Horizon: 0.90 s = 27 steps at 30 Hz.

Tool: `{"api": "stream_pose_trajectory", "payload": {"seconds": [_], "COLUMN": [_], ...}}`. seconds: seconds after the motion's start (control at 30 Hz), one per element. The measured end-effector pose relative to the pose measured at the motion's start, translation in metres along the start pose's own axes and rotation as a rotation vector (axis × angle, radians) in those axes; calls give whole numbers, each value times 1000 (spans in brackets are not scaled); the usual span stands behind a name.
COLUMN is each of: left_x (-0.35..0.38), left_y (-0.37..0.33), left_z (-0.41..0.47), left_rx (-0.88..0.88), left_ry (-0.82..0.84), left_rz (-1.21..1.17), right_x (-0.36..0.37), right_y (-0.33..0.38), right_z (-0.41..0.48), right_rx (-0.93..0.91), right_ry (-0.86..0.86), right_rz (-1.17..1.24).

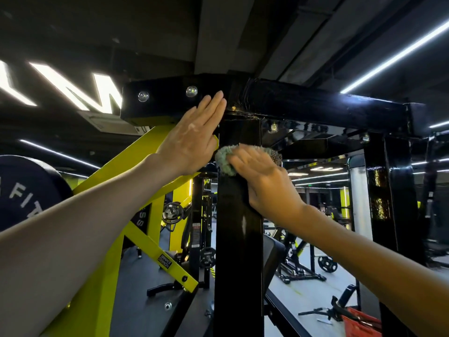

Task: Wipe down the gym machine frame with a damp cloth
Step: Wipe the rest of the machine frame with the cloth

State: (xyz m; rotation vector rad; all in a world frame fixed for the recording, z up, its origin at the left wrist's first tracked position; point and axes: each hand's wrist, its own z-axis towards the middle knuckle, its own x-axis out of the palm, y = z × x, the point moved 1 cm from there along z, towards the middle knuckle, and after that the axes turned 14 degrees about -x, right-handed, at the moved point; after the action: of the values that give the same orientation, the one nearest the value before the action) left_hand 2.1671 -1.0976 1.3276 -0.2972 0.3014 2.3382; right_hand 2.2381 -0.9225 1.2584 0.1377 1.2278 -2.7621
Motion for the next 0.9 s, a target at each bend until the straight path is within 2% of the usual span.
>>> {"api": "stream_pose_trajectory", "payload": {"seconds": [0.1,0.23,0.37,0.47,0.63,0.77,0.9], "left_x": [-4,-6,-6,-6,-5,-5,-5], "left_y": [1,6,6,5,7,8,7], "left_z": [1,3,3,2,3,5,3], "left_rx": [20,55,52,43,53,67,51], "left_ry": [29,43,52,54,53,42,45], "left_rz": [10,54,53,34,3,-6,-33], "right_x": [-5,-19,-9,-4,-7,-4,7], "right_y": [-9,-33,-2,27,2,-21,15], "right_z": [-1,33,13,-17,12,38,-1], "right_rx": [-37,79,189,167,132,171,122], "right_ry": [55,21,37,94,-27,-25,-72], "right_rz": [-1,-80,-92,-50,-173,-222,-180]}}
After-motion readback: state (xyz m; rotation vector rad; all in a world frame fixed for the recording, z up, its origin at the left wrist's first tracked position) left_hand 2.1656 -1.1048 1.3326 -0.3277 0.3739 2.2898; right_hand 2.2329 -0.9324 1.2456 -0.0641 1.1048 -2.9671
